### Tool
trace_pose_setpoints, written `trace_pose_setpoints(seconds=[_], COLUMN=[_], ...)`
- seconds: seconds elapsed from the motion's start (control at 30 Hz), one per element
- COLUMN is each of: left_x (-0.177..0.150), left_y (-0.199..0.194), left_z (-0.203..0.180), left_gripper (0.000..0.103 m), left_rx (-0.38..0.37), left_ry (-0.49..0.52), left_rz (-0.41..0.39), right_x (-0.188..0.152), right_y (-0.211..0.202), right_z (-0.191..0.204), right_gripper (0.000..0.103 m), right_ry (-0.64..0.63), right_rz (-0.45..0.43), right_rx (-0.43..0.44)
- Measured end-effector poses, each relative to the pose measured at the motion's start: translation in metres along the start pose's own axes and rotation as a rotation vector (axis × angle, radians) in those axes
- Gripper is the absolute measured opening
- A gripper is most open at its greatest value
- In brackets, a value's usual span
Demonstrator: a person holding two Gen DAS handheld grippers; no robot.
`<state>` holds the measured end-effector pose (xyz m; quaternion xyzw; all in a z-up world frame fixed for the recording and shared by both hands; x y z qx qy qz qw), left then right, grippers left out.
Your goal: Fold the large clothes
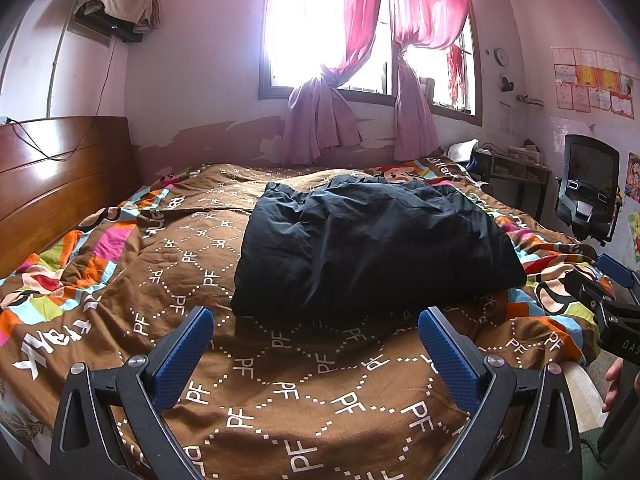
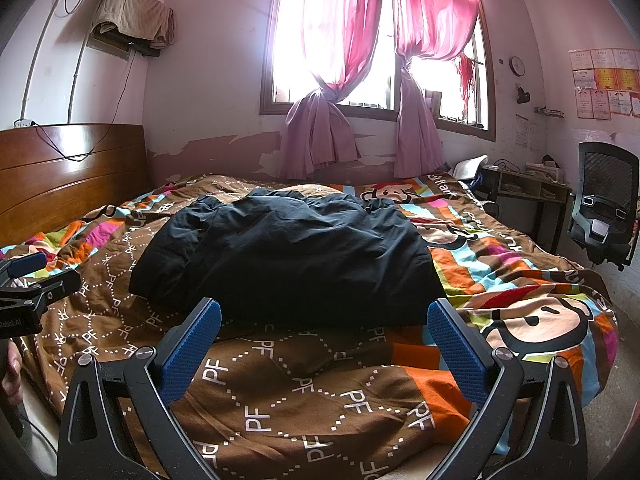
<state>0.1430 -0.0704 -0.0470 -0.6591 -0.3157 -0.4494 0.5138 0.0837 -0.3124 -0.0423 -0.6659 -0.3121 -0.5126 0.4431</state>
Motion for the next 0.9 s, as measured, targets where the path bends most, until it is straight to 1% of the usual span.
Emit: trace_pose_setpoints(seconds=[0.23,0.27,0.3,0.33,0.37,0.53,0.67,0.9], left_x=[-0.0028,-0.0033,-0.0027,-0.0028,-0.0021,-0.0012,-0.0013,-0.0027], left_y=[-0.0002,-0.0006,-0.0009,-0.0026,-0.0025,-0.0032,-0.0025,-0.0011], left_z=[-0.0009,-0.0009,0.0008,0.0033,0.0032,0.0025,0.0004,0.0014], left_gripper=[0.103,0.103,0.103,0.103,0.103,0.103,0.103,0.103], left_rx=[-0.019,-0.017,0.004,0.04,0.048,0.059,0.045,0.051], left_ry=[-0.005,-0.005,-0.006,-0.007,-0.003,0.01,0.018,0.019], left_rz=[0.006,0.005,0.001,-0.008,-0.008,-0.011,-0.007,0.002], right_x=[0.0003,0.0003,0.0001,0.0002,0.0002,-0.001,-0.0018,-0.0027], right_y=[0.0002,0.0001,-0.0001,0.0002,0.0,0.0002,0.0005,0.0007], right_z=[0.0,0.0,0.0001,0.0002,0.0004,0.0014,0.0015,0.0021], right_gripper=[0.102,0.102,0.102,0.102,0.102,0.102,0.102,0.102], right_ry=[0.0,0.0,0.0,0.0,0.0,0.0,0.001,0.001], right_rz=[0.0,0.0,-0.001,0.001,0.001,0.003,0.004,0.005], right_rx=[0.0,0.0,0.001,0.001,0.0,0.002,0.003,0.005])
Point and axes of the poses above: each gripper's, at about its wrist camera, not at the fingertips, and y roughly the way its jaws point, z to its left, x to its top, the point moved 8 cm from there along y, roughly the way its jaws point, and after that the axes turned 9 degrees about -x, right-handed, at the moved point
